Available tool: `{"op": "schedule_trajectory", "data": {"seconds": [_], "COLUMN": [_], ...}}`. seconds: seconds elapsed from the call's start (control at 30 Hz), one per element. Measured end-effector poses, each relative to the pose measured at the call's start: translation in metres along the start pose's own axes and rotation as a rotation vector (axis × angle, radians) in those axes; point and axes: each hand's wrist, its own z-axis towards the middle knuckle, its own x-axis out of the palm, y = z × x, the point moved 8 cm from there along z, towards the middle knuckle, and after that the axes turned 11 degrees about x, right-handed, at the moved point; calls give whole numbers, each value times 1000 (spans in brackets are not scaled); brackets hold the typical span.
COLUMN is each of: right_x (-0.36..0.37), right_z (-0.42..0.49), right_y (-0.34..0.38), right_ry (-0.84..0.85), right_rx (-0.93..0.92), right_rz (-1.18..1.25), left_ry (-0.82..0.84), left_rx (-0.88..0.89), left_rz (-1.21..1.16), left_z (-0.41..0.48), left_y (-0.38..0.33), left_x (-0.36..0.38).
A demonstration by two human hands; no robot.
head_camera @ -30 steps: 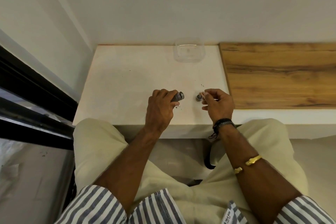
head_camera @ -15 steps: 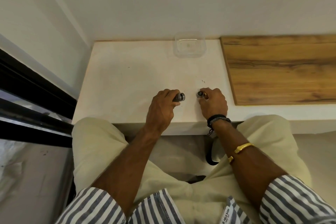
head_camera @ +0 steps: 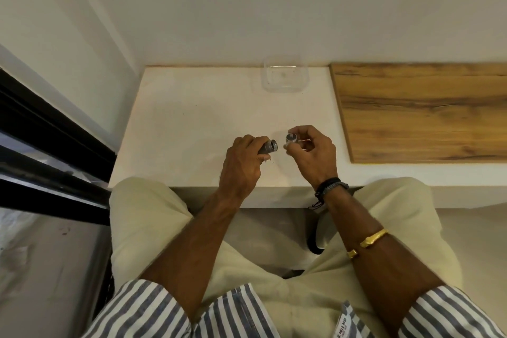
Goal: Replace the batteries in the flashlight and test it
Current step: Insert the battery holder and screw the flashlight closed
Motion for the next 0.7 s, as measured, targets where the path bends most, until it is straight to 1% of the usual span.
{"op": "schedule_trajectory", "data": {"seconds": [0.17, 0.27, 0.37, 0.53, 0.7], "right_x": [0, 2, 2, 4, 4], "right_z": [-9, -15, -16, -17, -16], "right_y": [13, 22, 24, 24, 22], "right_ry": [101, 124, 143, 146, 156], "right_rx": [-128, -197, -174, -189, -157], "right_rz": [-56, -104, -110, -198, -186], "left_ry": [-7, -10, -12, -3, 4], "left_rx": [12, 15, 32, 64, 83], "left_rz": [11, 26, 47, 72, 74], "left_z": [0, 0, 1, 1, 1], "left_y": [-3, -1, -2, -4, -5], "left_x": [-3, -5, -6, -5, -3]}}
